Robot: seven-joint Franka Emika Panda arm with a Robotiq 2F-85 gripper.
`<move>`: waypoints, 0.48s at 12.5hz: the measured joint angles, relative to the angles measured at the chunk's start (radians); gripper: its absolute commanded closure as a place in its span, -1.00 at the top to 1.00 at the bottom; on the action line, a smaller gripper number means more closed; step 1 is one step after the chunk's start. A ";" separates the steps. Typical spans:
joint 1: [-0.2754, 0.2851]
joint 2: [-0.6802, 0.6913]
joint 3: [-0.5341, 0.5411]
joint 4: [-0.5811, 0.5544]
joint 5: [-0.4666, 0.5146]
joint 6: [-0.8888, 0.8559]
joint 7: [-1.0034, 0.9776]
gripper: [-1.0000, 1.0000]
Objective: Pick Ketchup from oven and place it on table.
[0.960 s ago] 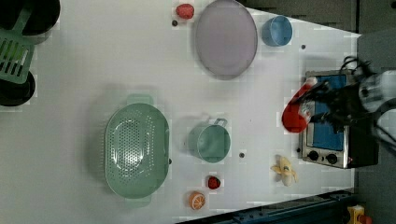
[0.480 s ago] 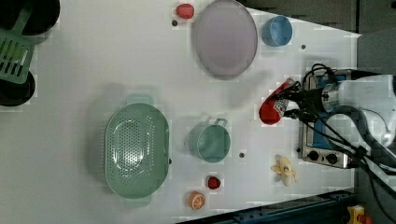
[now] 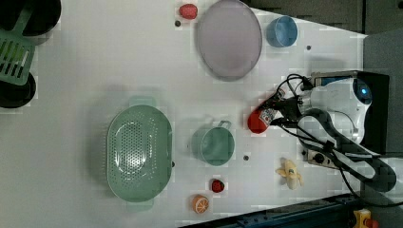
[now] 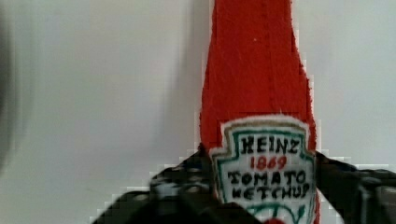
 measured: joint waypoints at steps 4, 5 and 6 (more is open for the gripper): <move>0.015 -0.167 0.006 0.062 -0.008 -0.051 0.021 1.00; -0.009 -0.212 0.046 0.162 -0.010 -0.064 0.021 1.00; 0.012 -0.256 -0.006 0.154 -0.005 -0.177 0.032 1.00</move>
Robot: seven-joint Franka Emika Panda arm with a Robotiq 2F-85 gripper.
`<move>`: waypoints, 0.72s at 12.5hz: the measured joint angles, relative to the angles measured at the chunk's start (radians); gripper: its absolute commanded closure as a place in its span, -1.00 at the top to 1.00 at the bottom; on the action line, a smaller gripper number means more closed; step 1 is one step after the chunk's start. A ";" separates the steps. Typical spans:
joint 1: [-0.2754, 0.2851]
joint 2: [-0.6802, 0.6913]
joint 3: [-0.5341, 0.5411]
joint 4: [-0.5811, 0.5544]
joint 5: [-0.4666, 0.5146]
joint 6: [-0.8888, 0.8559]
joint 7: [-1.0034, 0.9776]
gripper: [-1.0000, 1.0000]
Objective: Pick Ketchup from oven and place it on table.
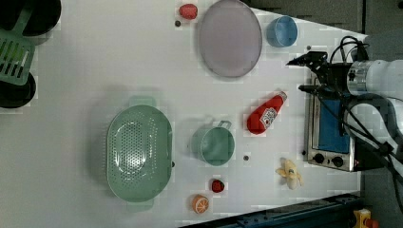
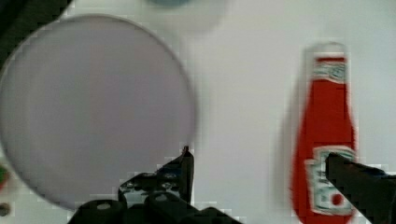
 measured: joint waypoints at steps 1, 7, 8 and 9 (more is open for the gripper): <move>-0.027 -0.012 -0.010 0.064 -0.008 -0.063 0.002 1.00; -0.020 -0.130 -0.005 0.408 -0.019 -0.465 0.008 1.00; -0.026 -0.125 0.006 0.454 -0.006 -0.542 0.011 1.00; -0.028 -0.121 0.015 0.458 -0.007 -0.580 0.013 1.00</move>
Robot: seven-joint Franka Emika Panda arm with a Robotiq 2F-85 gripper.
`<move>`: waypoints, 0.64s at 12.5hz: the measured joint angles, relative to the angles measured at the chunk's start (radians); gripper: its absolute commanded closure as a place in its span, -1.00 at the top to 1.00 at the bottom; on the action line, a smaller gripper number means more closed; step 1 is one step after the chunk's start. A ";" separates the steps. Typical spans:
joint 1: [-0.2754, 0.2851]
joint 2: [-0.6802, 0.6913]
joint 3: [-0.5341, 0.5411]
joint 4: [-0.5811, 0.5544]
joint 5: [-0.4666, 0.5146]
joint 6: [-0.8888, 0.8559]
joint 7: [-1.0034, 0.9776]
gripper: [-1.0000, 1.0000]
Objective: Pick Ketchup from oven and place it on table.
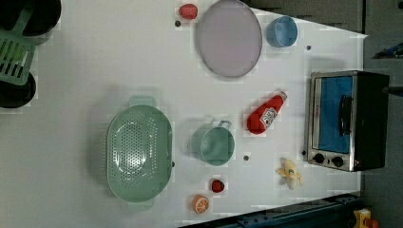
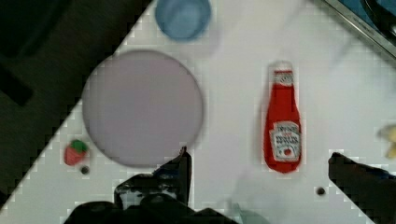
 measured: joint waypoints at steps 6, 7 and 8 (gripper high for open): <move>0.007 0.028 -0.007 0.010 -0.032 -0.142 0.000 1.00; 0.011 0.028 -0.008 0.011 -0.032 -0.149 0.000 1.00; 0.011 0.024 -0.012 0.011 -0.033 -0.149 0.001 1.00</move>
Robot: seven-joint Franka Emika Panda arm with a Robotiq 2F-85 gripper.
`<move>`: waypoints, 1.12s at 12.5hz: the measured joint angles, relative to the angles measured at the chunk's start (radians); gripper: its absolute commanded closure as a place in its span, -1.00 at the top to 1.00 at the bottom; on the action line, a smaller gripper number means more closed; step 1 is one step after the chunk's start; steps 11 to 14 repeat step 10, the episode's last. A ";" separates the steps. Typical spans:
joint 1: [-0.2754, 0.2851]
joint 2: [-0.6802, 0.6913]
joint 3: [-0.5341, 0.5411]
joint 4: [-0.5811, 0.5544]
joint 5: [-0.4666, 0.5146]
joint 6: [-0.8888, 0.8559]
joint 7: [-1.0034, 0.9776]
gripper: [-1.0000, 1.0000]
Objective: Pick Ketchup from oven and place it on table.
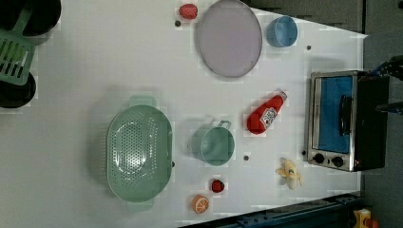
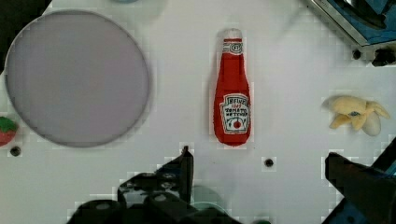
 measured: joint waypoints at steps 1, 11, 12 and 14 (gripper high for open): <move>-0.004 -0.005 0.000 -0.001 -0.004 0.007 0.000 1.00; -0.001 -0.001 -0.002 0.010 0.017 0.030 0.002 1.00; -0.001 -0.001 -0.002 0.010 0.017 0.030 0.002 1.00; -0.001 -0.001 -0.002 0.010 0.017 0.030 0.002 1.00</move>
